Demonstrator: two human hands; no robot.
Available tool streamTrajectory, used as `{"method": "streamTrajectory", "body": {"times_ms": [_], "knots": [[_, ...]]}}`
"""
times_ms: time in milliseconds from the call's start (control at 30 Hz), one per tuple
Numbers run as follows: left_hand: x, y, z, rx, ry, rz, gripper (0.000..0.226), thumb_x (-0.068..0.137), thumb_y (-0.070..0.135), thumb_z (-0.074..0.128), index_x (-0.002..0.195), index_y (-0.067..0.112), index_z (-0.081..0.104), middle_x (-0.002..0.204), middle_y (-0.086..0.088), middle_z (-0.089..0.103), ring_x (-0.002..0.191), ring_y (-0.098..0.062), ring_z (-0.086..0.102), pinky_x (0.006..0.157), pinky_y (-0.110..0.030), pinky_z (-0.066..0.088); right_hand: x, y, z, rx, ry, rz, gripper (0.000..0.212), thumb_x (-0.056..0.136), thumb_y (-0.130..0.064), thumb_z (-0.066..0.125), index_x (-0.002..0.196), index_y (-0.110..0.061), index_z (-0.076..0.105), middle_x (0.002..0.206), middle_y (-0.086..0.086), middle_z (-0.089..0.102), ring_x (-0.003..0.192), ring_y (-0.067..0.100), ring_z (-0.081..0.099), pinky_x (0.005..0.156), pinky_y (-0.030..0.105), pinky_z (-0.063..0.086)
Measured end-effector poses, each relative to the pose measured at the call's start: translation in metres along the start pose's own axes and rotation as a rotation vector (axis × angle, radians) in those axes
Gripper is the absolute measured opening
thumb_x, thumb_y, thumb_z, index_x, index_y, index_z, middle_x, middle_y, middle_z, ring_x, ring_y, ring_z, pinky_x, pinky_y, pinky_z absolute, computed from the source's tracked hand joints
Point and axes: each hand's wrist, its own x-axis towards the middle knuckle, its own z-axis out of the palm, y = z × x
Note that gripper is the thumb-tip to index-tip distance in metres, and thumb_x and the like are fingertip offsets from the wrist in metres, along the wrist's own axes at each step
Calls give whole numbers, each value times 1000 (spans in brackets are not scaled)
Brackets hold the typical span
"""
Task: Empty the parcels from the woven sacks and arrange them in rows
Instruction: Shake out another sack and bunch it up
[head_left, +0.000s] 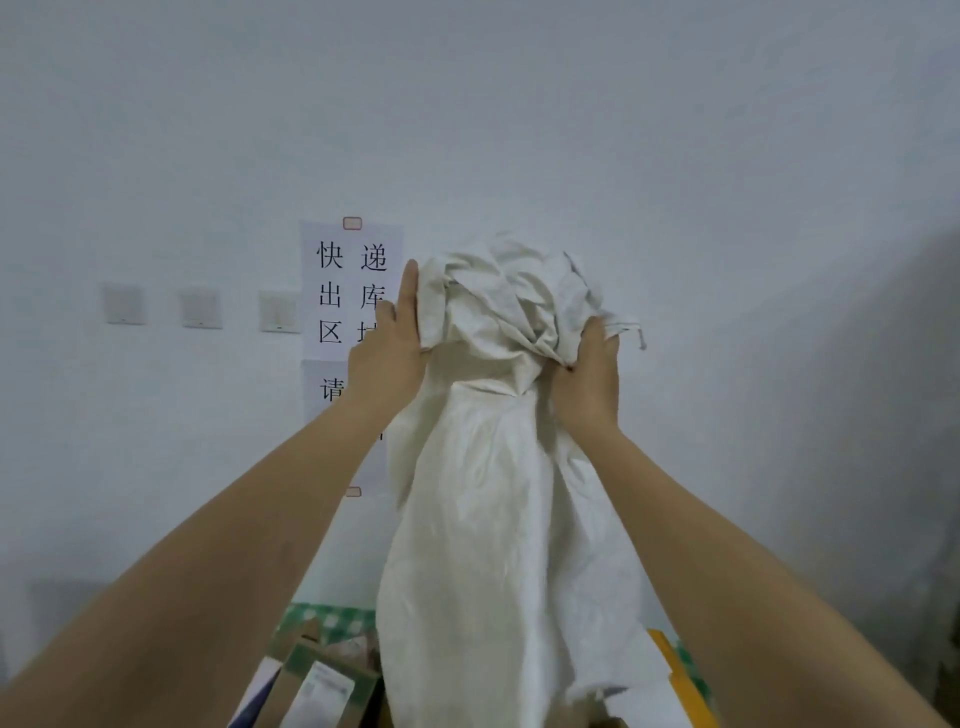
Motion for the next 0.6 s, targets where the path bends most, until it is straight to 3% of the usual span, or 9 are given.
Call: {"method": "streamTrajectory", "body": {"times_ms": [133, 200, 267, 333, 367, 433, 500, 533, 600], "knots": [[-33, -20, 20, -114, -264, -68, 78, 99, 34, 44, 150, 26, -14, 117, -20, 45, 78, -36, 57, 66, -41, 45, -15, 25, 2, -98, -268, 157, 30, 81, -6, 55, 106, -18, 46, 104, 9, 54, 78, 23, 55, 56, 26, 38], [-44, -28, 31, -179, -315, -90, 74, 99, 33, 43, 151, 28, -9, 118, -21, 48, 89, -39, 59, 77, -47, 48, -24, 32, -6, -96, -372, 174, 38, 79, -14, 64, 110, -21, 43, 96, 4, 55, 74, 22, 55, 54, 25, 37], [-49, -33, 38, -291, -353, -103, 70, 98, 29, 42, 149, 38, -5, 113, -18, 53, 89, -39, 59, 80, -49, 48, -31, 35, -12, -30, -500, 182, 76, 80, -20, 73, 140, -24, 27, 112, -13, 52, 90, 17, 57, 70, 28, 49], [-53, -36, 41, -423, -361, -75, 67, 94, 24, 40, 142, 48, 0, 114, -14, 58, 92, -37, 60, 82, -51, 49, -34, 43, -14, 27, -585, 232, 117, 77, -23, 81, 153, -25, -7, 131, -21, 29, 114, 6, 45, 96, 26, 42], [-55, -35, 40, -477, -341, -50, 67, 93, 19, 38, 142, 49, 4, 118, -10, 59, 97, -35, 59, 85, -50, 49, -34, 44, -15, 17, -613, 270, 125, 71, -28, 86, 154, -25, -8, 137, -22, 23, 123, 5, 39, 102, 26, 38], [-60, -28, 33, -564, -312, -35, 66, 92, 7, 36, 146, 40, 15, 125, 2, 56, 106, -24, 55, 91, -42, 45, -32, 54, -15, -68, -686, 379, 120, 52, -47, 93, 149, -25, 26, 143, -13, 42, 129, 13, 46, 104, 35, 44], [-63, -15, 24, -625, -327, -66, 61, 92, 7, 33, 146, 34, 24, 122, 12, 50, 106, -14, 47, 89, -31, 38, -33, 56, -16, -137, -814, 460, 92, 49, -52, 92, 129, -26, 54, 121, -7, 64, 114, 16, 60, 95, 36, 53], [-62, -8, 22, -662, -343, -76, 59, 90, 12, 31, 144, 35, 29, 121, 14, 48, 107, -12, 45, 88, -28, 35, -34, 56, -17, -175, -866, 474, 84, 51, -54, 91, 124, -26, 58, 119, -6, 65, 113, 16, 61, 96, 36, 51], [-62, -3, 22, -728, -380, -76, 61, 84, 13, 29, 139, 37, 37, 122, 18, 49, 114, -12, 46, 91, -27, 35, -41, 60, -17, -383, -890, 459, 105, 44, -72, 83, 133, -28, 50, 132, -2, 54, 129, 24, 47, 108, 45, 39]]}}
